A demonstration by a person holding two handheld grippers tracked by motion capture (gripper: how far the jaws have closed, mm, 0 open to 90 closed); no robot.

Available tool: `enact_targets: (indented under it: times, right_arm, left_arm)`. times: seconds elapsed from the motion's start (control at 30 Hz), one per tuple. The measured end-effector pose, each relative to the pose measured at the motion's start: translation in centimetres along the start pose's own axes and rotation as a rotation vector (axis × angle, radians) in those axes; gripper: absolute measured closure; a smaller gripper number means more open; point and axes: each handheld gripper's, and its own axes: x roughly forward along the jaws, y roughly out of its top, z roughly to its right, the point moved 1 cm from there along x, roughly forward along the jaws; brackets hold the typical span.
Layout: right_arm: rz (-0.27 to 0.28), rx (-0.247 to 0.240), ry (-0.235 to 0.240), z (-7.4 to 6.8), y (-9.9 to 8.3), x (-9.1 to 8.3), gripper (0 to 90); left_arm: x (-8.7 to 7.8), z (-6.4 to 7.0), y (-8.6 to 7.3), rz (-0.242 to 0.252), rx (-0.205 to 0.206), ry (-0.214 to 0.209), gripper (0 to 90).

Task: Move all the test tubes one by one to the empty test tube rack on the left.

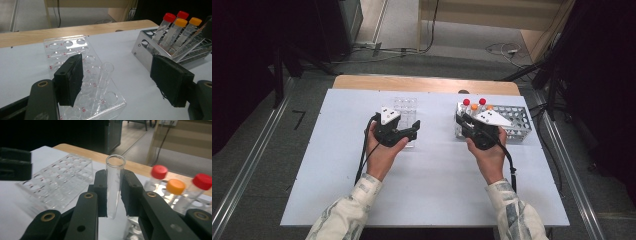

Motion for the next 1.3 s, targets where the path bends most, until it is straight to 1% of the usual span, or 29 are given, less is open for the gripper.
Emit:
enact_targets:
  times: [0.13, 0.33, 0.4, 0.5, 0.57, 0.67, 0.8, 0.87, 0.97, 1.1, 1.23, 1.3]
  right_arm:
    - [-0.016, -0.015, 0.034, -1.2, -0.5, 0.5, 72.7]
    - [-0.038, -0.023, 0.07, -2.6, -1.2, 1.1, 72.7]
    - [-0.046, -0.026, 0.08, -3.0, -1.5, 1.4, 72.7]
    - [-0.055, -0.02, 0.095, -3.5, -1.8, 1.7, 72.7]
    - [-0.064, -0.02, 0.104, -3.9, -2.1, 1.8, 72.7]
    - [-0.072, -0.029, 0.114, -4.3, -2.3, 2.0, 72.8]
    - [-0.079, -0.036, 0.124, -4.8, -2.5, 2.2, 72.7]
    - [-0.079, -0.041, 0.13, -5.0, -2.6, 2.4, 72.7]
    - [-0.087, -0.044, 0.133, -5.3, -2.8, 2.5, 72.8]
    - [-0.091, -0.05, 0.14, -5.7, -2.9, 2.7, 72.8]
    - [-0.091, -0.053, 0.139, -5.9, -2.9, 2.7, 72.7]
    - [-0.088, -0.058, 0.139, -5.9, -2.9, 2.7, 72.7]
  left_arm:
    - [-0.3, 0.7, 0.4, 0.008, 0.008, -0.015, 27.7]
    - [-0.5, 2.4, 1.3, 0.023, 0.032, -0.059, 28.8]
    - [-0.5, 3.1, 1.4, 0.018, 0.039, -0.082, 29.8]
    - [-0.4, 4.0, 1.6, 0.011, 0.063, -0.115, 34.2]
    - [-0.2, 4.6, 1.7, 0.006, 0.065, -0.142, 37.3]
    - [0.1, 4.9, 1.6, -0.005, 0.072, -0.151, 39.3]
    - [0.4, 5.1, 1.5, -0.019, 0.08, -0.156, 43.9]
    - [0.6, 5.1, 1.4, -0.026, 0.078, -0.165, 46.6]
    - [0.7, 5.3, 1.3, -0.037, 0.091, -0.17, 50.3]
    - [0.9, 5.4, 1.0, -0.059, 0.117, -0.16, 54.1]
    - [1.1, 5.3, 0.8, -0.076, 0.118, -0.158, 59.7]
    - [1.2, 5.2, 0.7, -0.091, 0.118, -0.155, 60.8]
